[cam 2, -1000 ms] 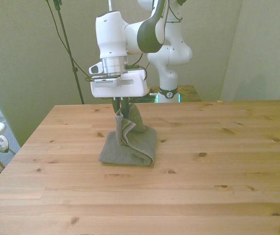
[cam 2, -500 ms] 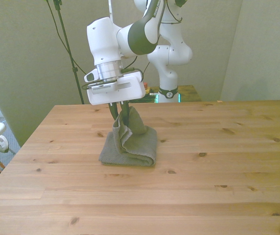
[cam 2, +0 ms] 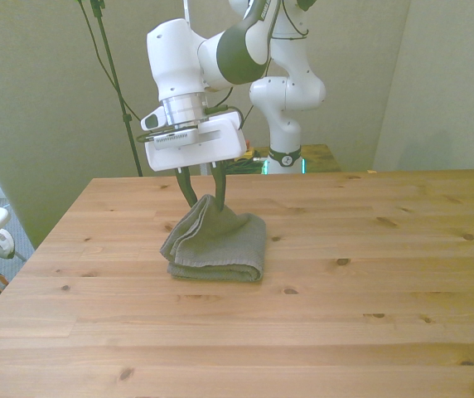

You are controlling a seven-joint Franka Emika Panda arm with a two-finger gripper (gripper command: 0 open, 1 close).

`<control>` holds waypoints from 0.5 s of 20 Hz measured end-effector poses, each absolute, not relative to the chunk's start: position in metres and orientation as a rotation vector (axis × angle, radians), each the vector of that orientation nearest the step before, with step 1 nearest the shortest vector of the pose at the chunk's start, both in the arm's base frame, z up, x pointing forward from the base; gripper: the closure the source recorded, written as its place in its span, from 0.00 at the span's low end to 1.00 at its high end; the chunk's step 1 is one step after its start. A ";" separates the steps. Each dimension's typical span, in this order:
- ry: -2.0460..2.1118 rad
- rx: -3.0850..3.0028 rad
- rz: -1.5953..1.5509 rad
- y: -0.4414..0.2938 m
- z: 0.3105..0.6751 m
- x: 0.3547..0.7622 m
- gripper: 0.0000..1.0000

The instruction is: Fold the towel

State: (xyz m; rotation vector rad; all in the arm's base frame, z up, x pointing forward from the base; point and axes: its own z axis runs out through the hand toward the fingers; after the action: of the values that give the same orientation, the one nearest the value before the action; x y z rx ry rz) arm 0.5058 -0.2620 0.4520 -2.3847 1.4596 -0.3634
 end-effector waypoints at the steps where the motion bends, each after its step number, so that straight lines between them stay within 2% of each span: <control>1: 1.450 -2.384 -0.367 -0.260 0.456 0.503 0.00; 10: 1.341 -2.438 -0.308 -0.216 0.480 0.477 0.00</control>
State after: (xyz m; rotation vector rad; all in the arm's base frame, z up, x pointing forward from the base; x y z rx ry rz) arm 0.4774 -0.2158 0.4795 -2.4383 1.3411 -0.3084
